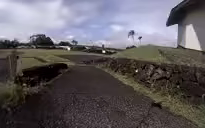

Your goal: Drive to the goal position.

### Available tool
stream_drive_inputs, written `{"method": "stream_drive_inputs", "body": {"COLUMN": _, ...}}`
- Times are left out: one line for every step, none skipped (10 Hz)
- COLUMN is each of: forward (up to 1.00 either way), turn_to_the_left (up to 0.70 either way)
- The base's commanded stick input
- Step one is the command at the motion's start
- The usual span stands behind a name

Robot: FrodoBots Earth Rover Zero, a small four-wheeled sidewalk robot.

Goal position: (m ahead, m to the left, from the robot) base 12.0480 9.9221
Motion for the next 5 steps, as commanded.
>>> {"method": "stream_drive_inputs", "body": {"forward": 0.50, "turn_to_the_left": 0.00}}
{"method": "stream_drive_inputs", "body": {"forward": 0.50, "turn_to_the_left": 0.00}}
{"method": "stream_drive_inputs", "body": {"forward": 0.50, "turn_to_the_left": 0.00}}
{"method": "stream_drive_inputs", "body": {"forward": 0.50, "turn_to_the_left": 0.00}}
{"method": "stream_drive_inputs", "body": {"forward": 0.50, "turn_to_the_left": 0.00}}
